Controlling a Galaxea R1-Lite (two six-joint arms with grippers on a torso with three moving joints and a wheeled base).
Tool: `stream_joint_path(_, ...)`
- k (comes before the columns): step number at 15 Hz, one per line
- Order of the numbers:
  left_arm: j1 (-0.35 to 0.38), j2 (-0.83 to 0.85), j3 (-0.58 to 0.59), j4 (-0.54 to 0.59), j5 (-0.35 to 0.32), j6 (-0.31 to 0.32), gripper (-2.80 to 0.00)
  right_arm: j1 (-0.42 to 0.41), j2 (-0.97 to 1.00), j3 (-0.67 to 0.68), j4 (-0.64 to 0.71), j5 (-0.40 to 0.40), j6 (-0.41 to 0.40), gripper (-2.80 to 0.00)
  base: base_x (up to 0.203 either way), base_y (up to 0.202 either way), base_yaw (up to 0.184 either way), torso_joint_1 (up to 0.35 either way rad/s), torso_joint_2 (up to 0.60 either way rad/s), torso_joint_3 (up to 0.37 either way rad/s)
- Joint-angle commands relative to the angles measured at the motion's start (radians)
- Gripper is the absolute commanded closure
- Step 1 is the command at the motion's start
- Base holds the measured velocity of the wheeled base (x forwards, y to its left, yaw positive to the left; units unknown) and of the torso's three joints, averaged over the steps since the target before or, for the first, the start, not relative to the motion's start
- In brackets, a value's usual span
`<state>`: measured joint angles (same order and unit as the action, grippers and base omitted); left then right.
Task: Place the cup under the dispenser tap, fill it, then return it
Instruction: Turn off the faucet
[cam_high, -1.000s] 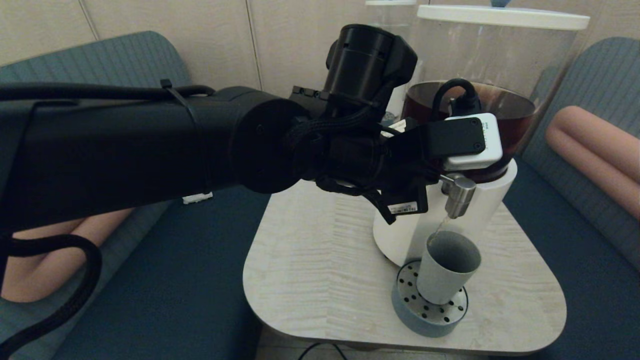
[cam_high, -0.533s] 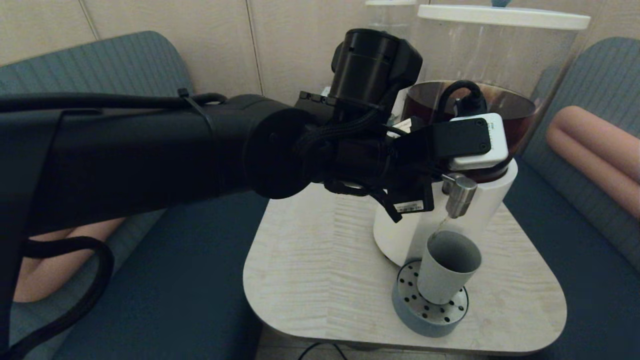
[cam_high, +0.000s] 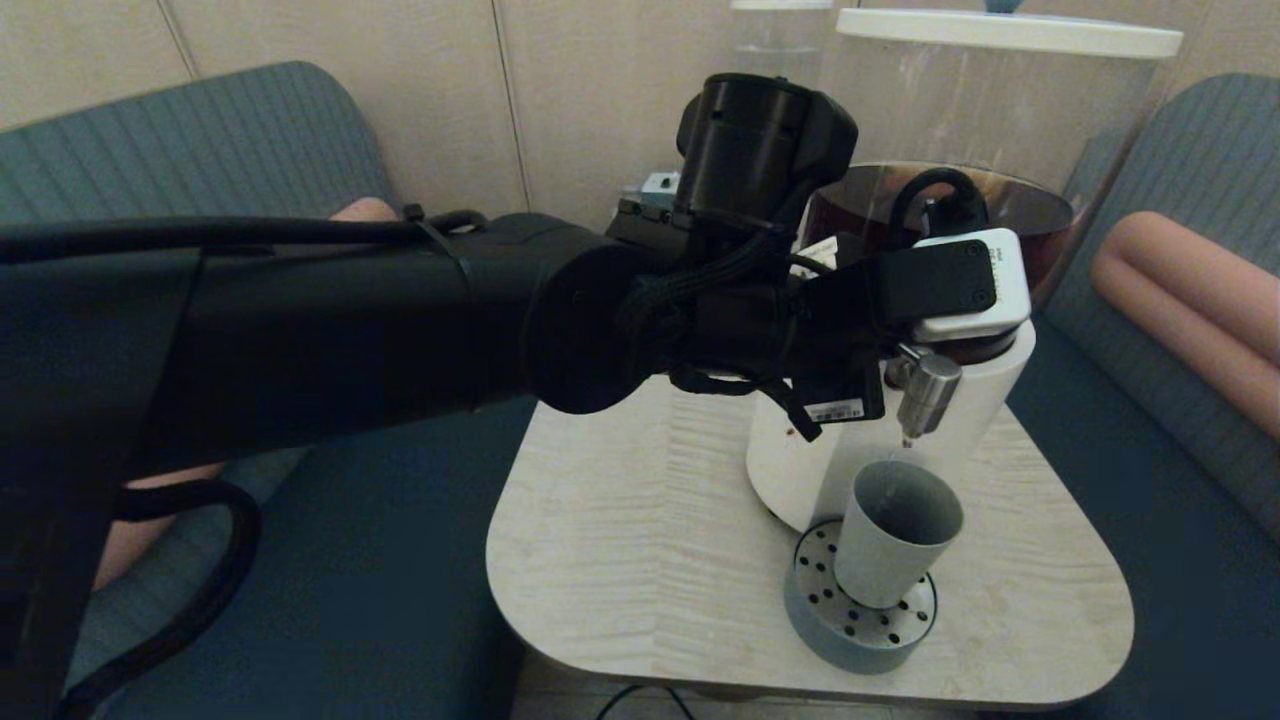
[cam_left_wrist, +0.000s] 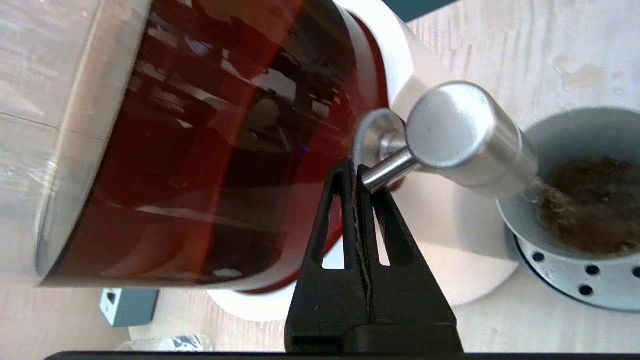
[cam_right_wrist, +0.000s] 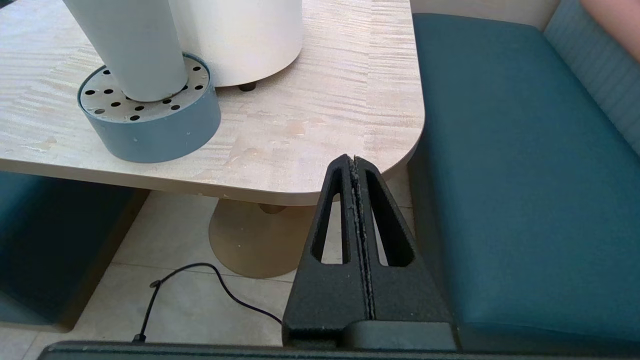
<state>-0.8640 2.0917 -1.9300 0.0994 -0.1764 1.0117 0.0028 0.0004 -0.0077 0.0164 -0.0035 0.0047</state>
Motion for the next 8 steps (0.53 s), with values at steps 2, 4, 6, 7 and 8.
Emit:
stream_joint_path(2,-0.001,0.007,-0.001,-0.018,-0.002,0.005,0.0,0.0,0.0,0.0,0.0,0.0,0.0,0.0,0.0,0.0,0.0,0.0,0.0,0.0)
stream_joint_path(4,-0.001,0.013,0.0,-0.037,-0.002,0.005,0.0,0.0,0.0,0.0,-0.001,0.0,0.0,0.0,0.0,0.0,0.0,0.0,0.0,0.0)
stream_joint_path(6,-0.003,0.016,-0.001,-0.055,-0.003,0.005,0.0,0.0,0.0,0.0,-0.001,0.0,0.0,0.0,0.0,0.0,0.0,0.0,0.0,0.0)
stream_joint_path(7,-0.003,0.018,-0.001,-0.058,-0.004,0.005,0.0,0.0,0.0,0.0,0.0,0.0,0.0,0.0,0.0,0.0,0.0,0.0,0.0,0.0)
stream_joint_path(8,-0.004,0.022,-0.001,-0.059,-0.005,0.005,0.0,0.0,0.0,0.0,0.0,0.0,0.0,0.0,0.0,0.0,0.0,0.0,0.0,0.0)
